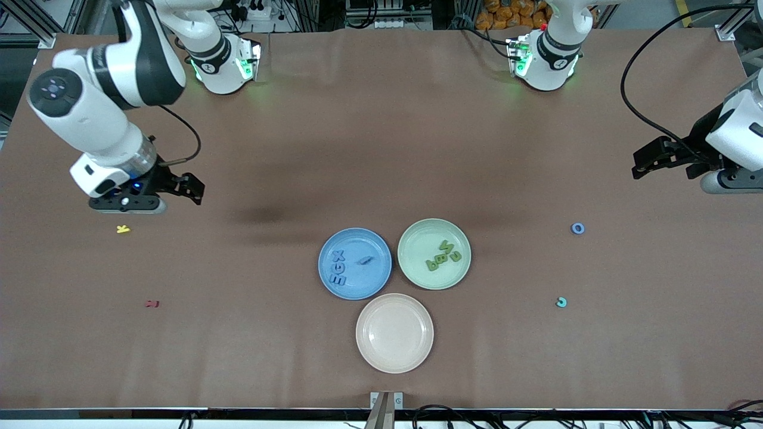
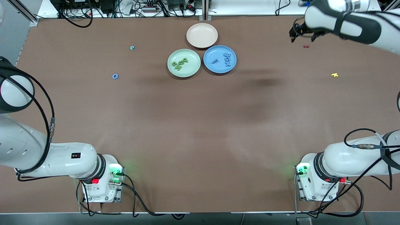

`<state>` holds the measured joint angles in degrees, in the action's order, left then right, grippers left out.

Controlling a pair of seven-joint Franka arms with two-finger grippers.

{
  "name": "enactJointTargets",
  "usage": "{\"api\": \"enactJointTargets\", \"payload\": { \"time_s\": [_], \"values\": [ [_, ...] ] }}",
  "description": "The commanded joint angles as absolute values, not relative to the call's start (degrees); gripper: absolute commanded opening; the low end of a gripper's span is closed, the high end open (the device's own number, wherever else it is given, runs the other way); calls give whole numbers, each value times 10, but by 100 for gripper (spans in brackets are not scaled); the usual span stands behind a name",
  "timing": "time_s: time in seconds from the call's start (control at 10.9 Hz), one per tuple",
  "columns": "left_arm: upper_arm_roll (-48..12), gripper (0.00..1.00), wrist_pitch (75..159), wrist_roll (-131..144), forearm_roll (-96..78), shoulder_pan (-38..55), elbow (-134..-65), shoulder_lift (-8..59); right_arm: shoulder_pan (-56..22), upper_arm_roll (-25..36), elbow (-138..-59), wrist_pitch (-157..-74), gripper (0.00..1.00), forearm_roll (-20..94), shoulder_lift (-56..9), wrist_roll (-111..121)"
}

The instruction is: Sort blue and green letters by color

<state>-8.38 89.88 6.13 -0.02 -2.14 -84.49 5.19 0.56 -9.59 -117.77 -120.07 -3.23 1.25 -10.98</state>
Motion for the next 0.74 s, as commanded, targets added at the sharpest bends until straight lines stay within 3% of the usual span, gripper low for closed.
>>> {"api": "enactJointTargets", "payload": {
  "time_s": [0.0, 0.37, 0.64],
  "values": [
    [-86, 100, 896, 69, -11, -25, -851, 45, 20, -96, -1061, -1071, 100, -6, 14, -63],
    [-86, 100, 896, 69, -11, -26, -852, 45, 20, -74, -941, -939, 100, 11, 12, -52],
    [-87, 100, 896, 69, -11, -26, -852, 45, 18, -58, -893, -901, 100, 11, 12, -51]
  ]
}}
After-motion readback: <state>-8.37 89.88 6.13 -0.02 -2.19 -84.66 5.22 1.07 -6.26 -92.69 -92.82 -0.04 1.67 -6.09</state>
